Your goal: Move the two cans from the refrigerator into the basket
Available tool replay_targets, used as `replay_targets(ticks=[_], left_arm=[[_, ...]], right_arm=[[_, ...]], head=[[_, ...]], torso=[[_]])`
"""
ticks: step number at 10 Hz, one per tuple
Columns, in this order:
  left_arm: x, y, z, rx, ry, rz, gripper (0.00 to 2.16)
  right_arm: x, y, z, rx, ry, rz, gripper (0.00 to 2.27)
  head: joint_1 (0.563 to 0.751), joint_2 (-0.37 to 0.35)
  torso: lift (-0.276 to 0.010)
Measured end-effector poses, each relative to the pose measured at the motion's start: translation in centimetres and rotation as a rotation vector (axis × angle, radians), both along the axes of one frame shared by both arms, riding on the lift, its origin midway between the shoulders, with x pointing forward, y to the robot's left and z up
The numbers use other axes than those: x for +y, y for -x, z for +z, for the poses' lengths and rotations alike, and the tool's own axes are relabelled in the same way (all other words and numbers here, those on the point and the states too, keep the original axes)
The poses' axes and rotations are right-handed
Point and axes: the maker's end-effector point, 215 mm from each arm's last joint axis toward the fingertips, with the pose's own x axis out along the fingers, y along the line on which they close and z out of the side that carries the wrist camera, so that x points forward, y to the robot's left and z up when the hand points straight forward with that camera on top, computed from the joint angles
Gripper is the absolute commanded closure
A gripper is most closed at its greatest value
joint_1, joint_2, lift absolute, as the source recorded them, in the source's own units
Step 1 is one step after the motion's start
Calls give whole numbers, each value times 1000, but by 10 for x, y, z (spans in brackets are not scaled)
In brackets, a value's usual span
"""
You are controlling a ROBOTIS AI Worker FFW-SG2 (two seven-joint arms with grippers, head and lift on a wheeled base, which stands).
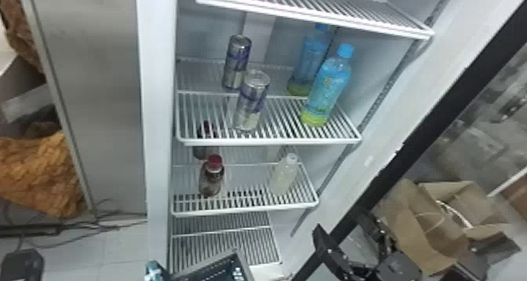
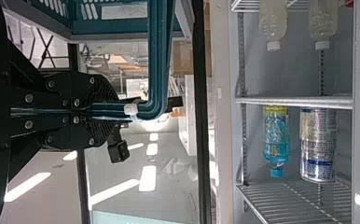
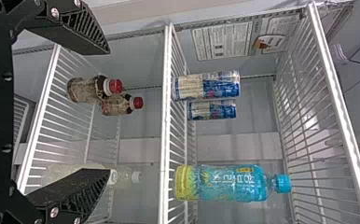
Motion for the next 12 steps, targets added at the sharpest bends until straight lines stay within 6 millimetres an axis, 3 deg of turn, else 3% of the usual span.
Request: replay_targets(ticks=[8,12], left_arm=[[0,1,-1,0,-6,-6,1197],[0,0,-1,-2,-5,-4,1197]], right_arm=[[2,0,1,8,7,6,140],[11,-17,18,-42,2,20,134]], head=[[695,-350],[695,-350]], torso=[[-35],[-35]])
